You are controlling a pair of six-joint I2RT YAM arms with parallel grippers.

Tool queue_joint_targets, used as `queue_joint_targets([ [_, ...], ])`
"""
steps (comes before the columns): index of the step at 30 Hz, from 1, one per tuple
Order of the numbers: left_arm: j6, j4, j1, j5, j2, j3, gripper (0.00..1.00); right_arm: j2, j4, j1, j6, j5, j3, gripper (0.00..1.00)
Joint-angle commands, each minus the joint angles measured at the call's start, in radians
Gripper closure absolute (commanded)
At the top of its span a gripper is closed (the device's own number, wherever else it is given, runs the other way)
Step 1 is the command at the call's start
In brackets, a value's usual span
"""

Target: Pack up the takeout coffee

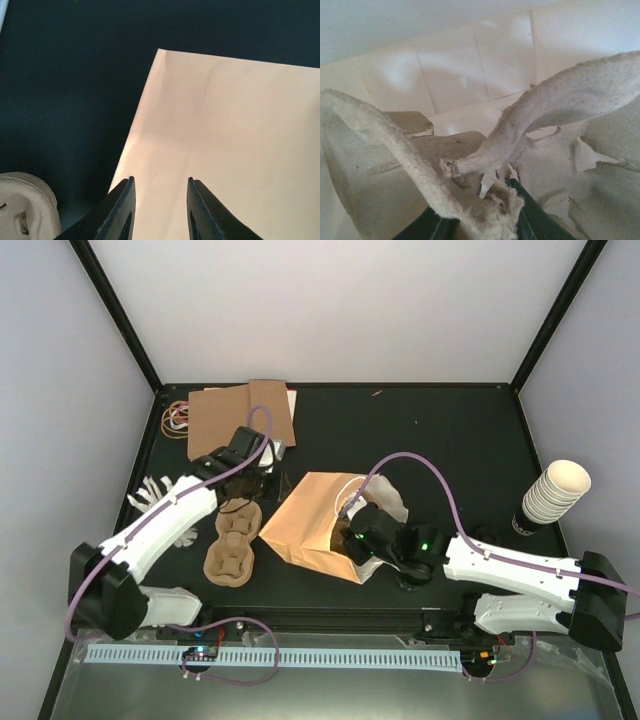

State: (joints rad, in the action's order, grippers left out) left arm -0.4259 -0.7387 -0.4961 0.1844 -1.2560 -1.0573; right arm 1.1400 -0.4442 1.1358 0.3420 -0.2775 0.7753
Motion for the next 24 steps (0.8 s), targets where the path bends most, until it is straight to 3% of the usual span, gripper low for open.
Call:
queue_joint_targets([
  [1,0.030,-0.049,0.017,0.024,-0.096,-0.085,0.70,-0.009,0.060,0.011,-0.026,0.025,-0.006,0.75],
  [8,0.040,-0.048,0.034,0.007,-0.170,-0.091,0.73,-0.010,0.084,0.016,-0.037,0.049,-0.015,0.75],
  [14,0.069,-0.075,0.036,-0.017,-0.229,-0.090,0.98,-0.013,0.091,0.018,-0.047,0.057,-0.017,0.75],
  [24,0.092,-0.112,0.036,-0.053,-0.324,-0.116,0.98,-0.015,0.096,0.019,-0.050,0.075,-0.020,0.75],
])
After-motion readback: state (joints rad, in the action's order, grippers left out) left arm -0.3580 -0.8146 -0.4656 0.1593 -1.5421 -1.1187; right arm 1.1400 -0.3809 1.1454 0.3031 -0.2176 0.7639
